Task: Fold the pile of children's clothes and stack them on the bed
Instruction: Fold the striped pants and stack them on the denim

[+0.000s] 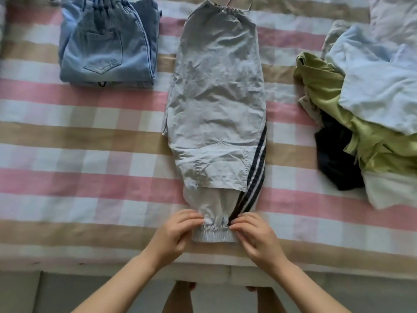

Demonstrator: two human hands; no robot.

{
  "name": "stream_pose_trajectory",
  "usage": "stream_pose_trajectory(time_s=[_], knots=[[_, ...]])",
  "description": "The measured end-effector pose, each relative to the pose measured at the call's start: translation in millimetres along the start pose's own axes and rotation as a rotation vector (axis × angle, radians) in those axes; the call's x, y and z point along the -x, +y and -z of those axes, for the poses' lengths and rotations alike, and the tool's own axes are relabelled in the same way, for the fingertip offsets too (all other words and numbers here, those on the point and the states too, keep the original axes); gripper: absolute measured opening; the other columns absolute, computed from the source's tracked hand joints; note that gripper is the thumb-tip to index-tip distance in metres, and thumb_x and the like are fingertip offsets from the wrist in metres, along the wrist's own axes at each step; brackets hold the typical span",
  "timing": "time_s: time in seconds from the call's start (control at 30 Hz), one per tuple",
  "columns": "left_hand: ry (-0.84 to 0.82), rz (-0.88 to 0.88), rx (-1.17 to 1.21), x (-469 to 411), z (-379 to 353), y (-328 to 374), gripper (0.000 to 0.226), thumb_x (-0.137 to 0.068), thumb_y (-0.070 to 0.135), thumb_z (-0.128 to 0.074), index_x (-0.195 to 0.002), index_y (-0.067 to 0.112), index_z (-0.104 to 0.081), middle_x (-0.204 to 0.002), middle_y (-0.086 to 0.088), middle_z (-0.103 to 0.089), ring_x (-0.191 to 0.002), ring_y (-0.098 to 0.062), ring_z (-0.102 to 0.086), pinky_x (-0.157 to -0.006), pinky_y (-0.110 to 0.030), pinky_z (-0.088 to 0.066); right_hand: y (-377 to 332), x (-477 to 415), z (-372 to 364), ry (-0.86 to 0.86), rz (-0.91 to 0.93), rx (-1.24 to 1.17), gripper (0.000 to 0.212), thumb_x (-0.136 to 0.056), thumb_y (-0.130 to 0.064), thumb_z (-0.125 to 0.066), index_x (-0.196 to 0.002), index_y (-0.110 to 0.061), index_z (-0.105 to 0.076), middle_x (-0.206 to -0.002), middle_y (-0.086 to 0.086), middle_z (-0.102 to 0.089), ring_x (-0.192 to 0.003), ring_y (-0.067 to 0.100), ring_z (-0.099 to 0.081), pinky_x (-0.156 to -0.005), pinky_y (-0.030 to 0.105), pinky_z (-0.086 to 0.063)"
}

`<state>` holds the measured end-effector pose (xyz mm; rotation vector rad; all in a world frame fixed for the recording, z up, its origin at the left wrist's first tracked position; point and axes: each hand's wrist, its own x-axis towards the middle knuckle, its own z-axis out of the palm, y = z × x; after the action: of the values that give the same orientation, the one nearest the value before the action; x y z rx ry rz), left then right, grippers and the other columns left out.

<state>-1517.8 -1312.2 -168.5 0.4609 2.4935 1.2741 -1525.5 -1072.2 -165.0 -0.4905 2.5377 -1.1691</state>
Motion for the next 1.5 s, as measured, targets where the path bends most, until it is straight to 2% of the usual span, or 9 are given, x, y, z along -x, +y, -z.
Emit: stream_pose_trajectory(time_s=[0.13, 0.33, 0.5, 0.73, 0.87, 0.97, 1.13, 1.3, 1.5], knots=[[-0.003, 0.089, -0.001, 9, -12, -19, 0.052, -0.075, -0.018, -0.058, -0.120, 0.007, -0.061, -0.127, -0.004, -0.056, -0.121, -0.019, -0.050, -0.104, -0.031, -0.038, 19, 10, -18, 0.015, -0.067, 0.004, 0.045, -0.065, 0.012, -0.050, -0.101, -0.006, -0.070, -0.114, 0.009, -0.065, -0.115, 0.021, -0.054, -0.102, 0.036, -0.040], [0.084, 0.075, -0.116, -4, -20, -27, 0.039, -0.072, -0.009, -0.069, -0.110, 0.002, -0.067, -0.111, -0.010, -0.065, -0.096, -0.031, -0.056, -0.084, -0.034, -0.046, 38, 14, -32, 0.030, 0.008, 0.231, 0.058, -0.058, 0.012, -0.069, -0.113, -0.006, -0.064, -0.122, 0.012, -0.060, -0.118, 0.033, -0.053, -0.099, 0.044, -0.043], [0.167, 0.121, -0.004, -6, -15, -16, 0.028, -0.081, 0.021, -0.063, -0.104, 0.006, -0.065, -0.101, -0.001, -0.062, -0.098, -0.014, -0.044, -0.086, -0.023, -0.038, 20, 4, -16, 0.185, -0.005, 0.026, 0.028, -0.074, -0.010, -0.064, -0.101, -0.007, -0.068, -0.100, 0.002, -0.069, -0.096, 0.019, -0.063, -0.079, 0.042, -0.050], [0.188, 0.077, -0.031, 23, -4, 24, 0.032, -0.082, 0.042, -0.055, -0.089, 0.012, -0.066, -0.110, 0.014, -0.053, -0.105, -0.015, -0.042, -0.088, -0.029, -0.039, -17, 28, 23, 0.079, -0.107, -0.153, 0.024, -0.074, -0.032, -0.069, -0.097, -0.028, -0.066, -0.079, -0.032, -0.059, -0.078, -0.014, -0.052, -0.092, 0.034, -0.036], [0.227, 0.060, -0.023, 35, -12, 40, 0.037, -0.088, 0.055, -0.043, -0.093, 0.023, -0.060, -0.119, 0.010, -0.058, -0.122, -0.013, -0.041, -0.098, -0.036, -0.032, -27, 49, 24, 0.083, -0.153, -0.216, 0.031, -0.073, -0.028, -0.071, -0.101, -0.040, -0.063, -0.083, -0.007, -0.069, -0.081, 0.009, -0.062, -0.100, 0.035, -0.036], [0.324, 0.114, 0.199, 13, -8, 50, 0.042, -0.091, 0.061, -0.032, -0.106, 0.027, -0.054, -0.112, 0.007, -0.063, -0.118, 0.001, -0.047, -0.103, -0.031, -0.032, -36, 27, 35, 0.182, -0.134, -0.281, 0.022, -0.079, -0.034, -0.065, -0.101, -0.036, -0.062, -0.092, -0.014, -0.066, -0.085, 0.007, -0.059, -0.086, 0.026, -0.042], [0.584, 0.149, 0.258, -61, 17, 43, 0.043, -0.087, 0.069, -0.029, -0.078, 0.029, -0.043, -0.059, 0.008, -0.047, -0.056, 0.006, -0.048, -0.050, -0.010, -0.035, -41, -54, 61, 0.372, -0.144, -0.403, 0.016, -0.087, -0.038, -0.050, -0.098, -0.034, -0.060, -0.089, -0.012, -0.067, -0.081, 0.005, -0.062, -0.066, 0.021, -0.048], [0.658, 0.332, 0.164, -152, 43, 11, 0.059, -0.072, 0.085, -0.021, -0.064, 0.028, -0.034, -0.053, 0.010, -0.039, -0.052, 0.001, -0.046, -0.050, -0.024, -0.026, -11, -151, 68, 0.411, -0.276, -0.368, 0.026, -0.095, -0.034, -0.047, -0.092, -0.014, -0.062, -0.078, -0.007, -0.061, -0.073, 0.004, -0.055, -0.064, 0.021, -0.040], [0.575, 0.512, 0.124, -189, 39, -33, 0.061, -0.067, 0.080, -0.025, -0.065, 0.022, -0.040, -0.060, 0.008, -0.046, -0.055, -0.004, -0.042, -0.048, -0.016, -0.031, 37, -199, 46, 0.367, -0.472, -0.258, 0.024, -0.092, -0.014, -0.055, -0.113, -0.006, -0.063, -0.106, 0.007, -0.067, -0.094, 0.015, -0.060, -0.074, 0.017, -0.040]])
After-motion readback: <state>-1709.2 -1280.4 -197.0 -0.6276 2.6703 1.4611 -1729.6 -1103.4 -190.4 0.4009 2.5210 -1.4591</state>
